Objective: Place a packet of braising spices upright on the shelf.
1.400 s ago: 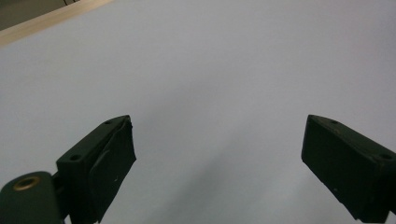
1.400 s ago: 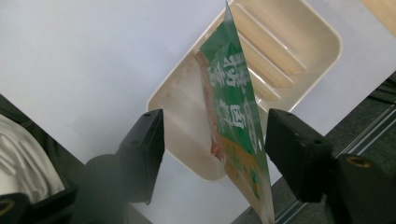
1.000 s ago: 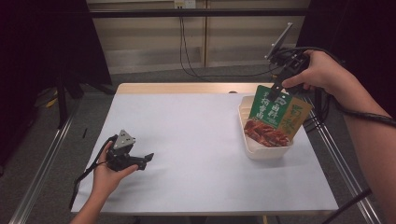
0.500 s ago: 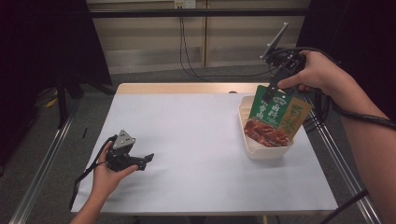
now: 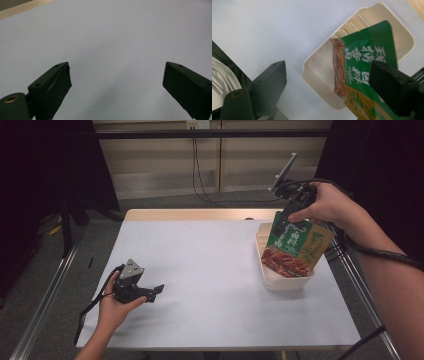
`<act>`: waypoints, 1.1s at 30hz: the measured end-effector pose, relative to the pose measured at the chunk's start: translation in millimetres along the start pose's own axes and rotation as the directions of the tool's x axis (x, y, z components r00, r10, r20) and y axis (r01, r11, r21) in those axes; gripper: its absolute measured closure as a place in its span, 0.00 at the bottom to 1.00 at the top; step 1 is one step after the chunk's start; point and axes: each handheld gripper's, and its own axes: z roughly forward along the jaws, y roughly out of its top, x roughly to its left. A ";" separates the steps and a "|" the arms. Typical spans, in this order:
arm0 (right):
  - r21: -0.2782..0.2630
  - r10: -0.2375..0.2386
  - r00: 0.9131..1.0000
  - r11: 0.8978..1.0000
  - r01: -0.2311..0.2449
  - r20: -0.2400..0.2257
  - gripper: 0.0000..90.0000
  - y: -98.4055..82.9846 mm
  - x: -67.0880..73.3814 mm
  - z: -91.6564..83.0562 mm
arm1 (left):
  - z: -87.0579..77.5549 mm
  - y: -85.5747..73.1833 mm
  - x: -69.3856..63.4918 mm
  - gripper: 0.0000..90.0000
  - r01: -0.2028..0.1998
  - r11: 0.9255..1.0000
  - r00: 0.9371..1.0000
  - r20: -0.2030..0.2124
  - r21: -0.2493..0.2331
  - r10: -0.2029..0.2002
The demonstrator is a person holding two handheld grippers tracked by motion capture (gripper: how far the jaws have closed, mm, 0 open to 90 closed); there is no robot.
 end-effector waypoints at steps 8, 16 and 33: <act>0.002 -0.044 0.999 0.999 0.044 -0.015 0.16 6.8 11.1 15.6 | -0.9 0.1 0.9 0.09 -0.007 1.000 1.000 -0.007 0.001 0.007; 0.003 -0.087 0.996 0.996 0.087 -0.029 0.15 16.4 25.9 32.6 | -0.9 -0.1 0.6 0.09 -0.006 1.000 1.000 -0.007 -0.004 0.006; -0.006 -0.187 0.979 0.982 0.187 -0.079 0.15 34.8 56.7 69.6 | 0.3 -0.5 0.9 0.09 -0.008 1.000 1.000 -0.001 -0.003 0.008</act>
